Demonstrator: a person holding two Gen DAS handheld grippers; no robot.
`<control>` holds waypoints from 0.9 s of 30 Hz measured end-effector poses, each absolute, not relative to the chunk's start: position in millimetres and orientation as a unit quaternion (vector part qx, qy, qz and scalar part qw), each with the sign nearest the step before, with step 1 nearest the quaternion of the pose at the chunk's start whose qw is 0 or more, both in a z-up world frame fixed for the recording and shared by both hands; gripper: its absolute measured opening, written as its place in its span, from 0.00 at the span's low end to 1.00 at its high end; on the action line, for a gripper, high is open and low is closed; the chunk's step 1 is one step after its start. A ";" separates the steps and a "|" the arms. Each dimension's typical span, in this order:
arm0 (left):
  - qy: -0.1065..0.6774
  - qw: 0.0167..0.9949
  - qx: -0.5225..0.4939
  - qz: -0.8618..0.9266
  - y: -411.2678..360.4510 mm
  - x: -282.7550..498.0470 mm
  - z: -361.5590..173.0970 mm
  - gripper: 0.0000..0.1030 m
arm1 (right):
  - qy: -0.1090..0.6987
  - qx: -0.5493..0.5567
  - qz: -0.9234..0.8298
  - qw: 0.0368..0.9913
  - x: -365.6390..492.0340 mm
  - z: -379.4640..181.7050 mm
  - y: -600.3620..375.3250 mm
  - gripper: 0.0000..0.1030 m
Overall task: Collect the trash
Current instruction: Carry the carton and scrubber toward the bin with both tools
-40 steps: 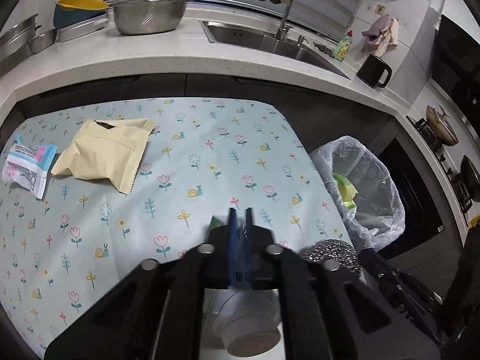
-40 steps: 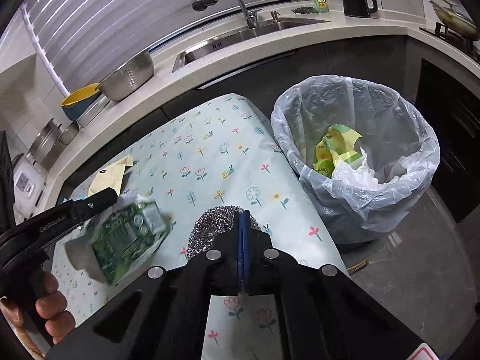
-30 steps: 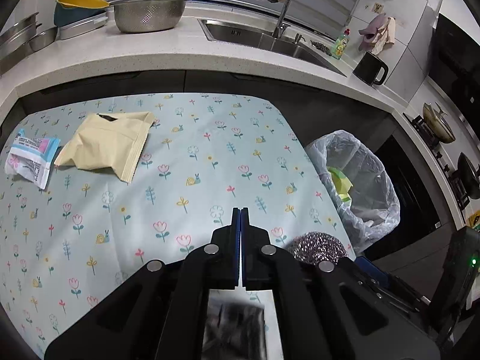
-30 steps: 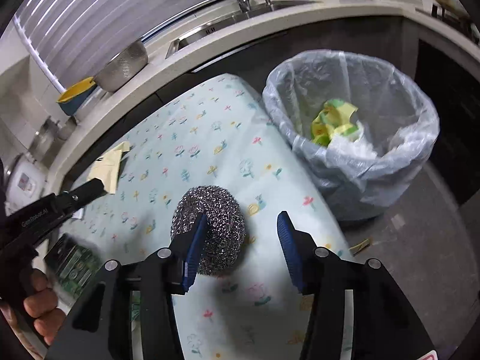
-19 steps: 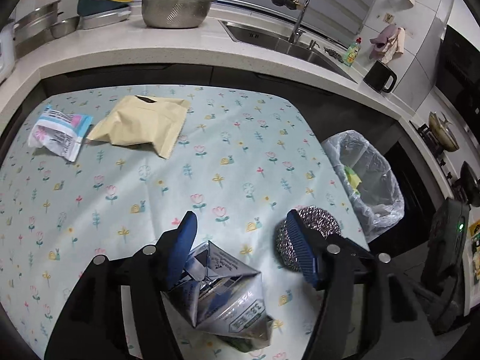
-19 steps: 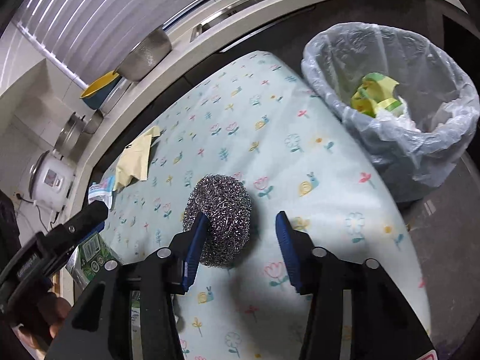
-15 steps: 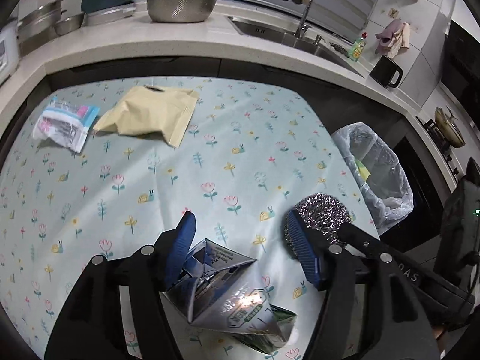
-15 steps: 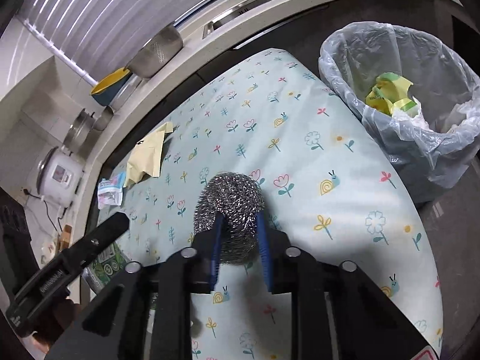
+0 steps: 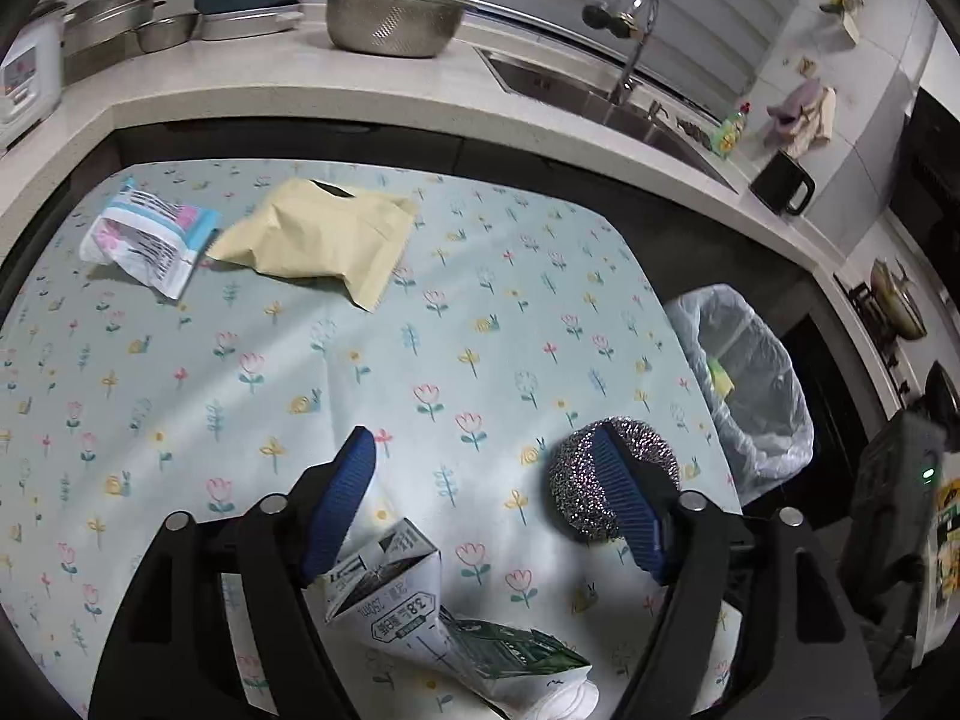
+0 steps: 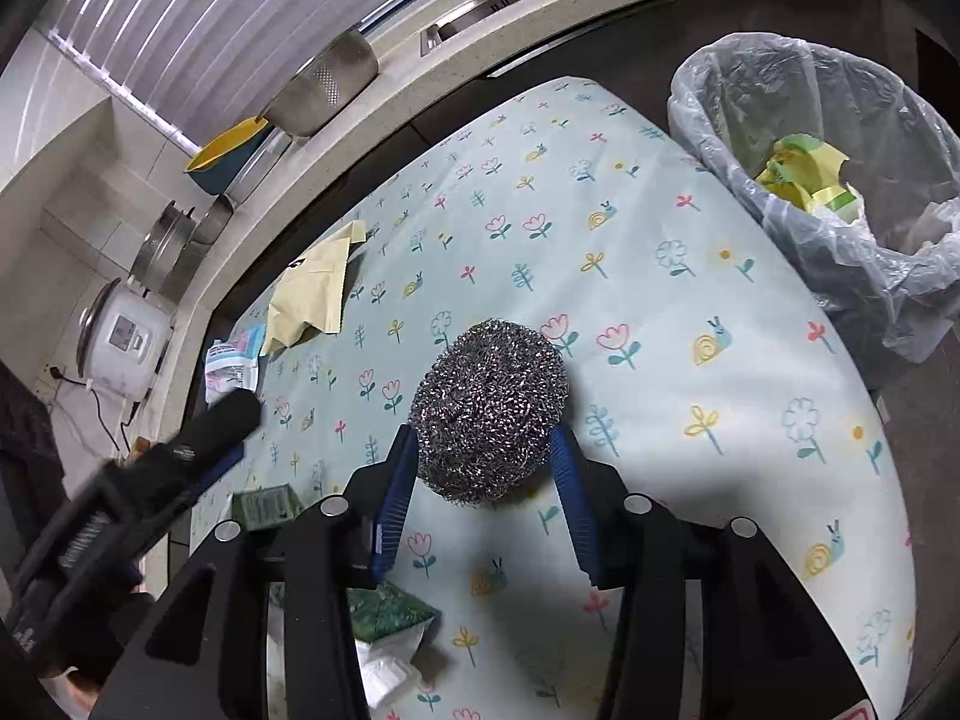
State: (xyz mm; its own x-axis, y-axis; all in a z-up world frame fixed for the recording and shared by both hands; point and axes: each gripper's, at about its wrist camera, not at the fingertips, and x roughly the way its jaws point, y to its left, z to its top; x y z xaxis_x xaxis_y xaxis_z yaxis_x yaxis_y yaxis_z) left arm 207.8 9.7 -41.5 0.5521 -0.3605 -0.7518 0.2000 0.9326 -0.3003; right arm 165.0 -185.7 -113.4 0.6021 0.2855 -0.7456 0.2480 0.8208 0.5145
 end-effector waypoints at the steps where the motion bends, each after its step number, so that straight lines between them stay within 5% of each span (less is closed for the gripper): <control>1: 0.445 0.877 -0.093 -0.155 13.6 208.1 -39.9 0.71 | 0.449 0.299 0.012 0.842 168.4 -116.8 -184.1 0.44; 7: 0.449 0.877 -0.111 -0.132 38.4 189.7 -33.3 0.76 | 0.443 0.304 0.022 0.843 172.8 -121.6 -178.6 0.32; 11: 0.460 0.873 -0.124 -0.105 60.0 162.0 -37.4 0.85 | 0.433 0.281 0.016 0.857 163.7 -107.2 -171.4 0.31; 27: 0.522 0.820 -0.213 -0.102 70.2 123.5 -104.1 0.84 | 0.425 0.265 0.017 0.865 115.6 -89.1 -158.1 0.31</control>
State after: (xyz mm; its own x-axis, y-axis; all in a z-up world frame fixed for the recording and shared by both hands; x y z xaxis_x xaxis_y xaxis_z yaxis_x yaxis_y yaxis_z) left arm 123.5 70.2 -104.1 0.4351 -0.3893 -0.8119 -0.0561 0.8882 -0.4560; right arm 115.6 -158.1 -89.1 0.6375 0.2541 -0.7274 0.1965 0.8592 0.4723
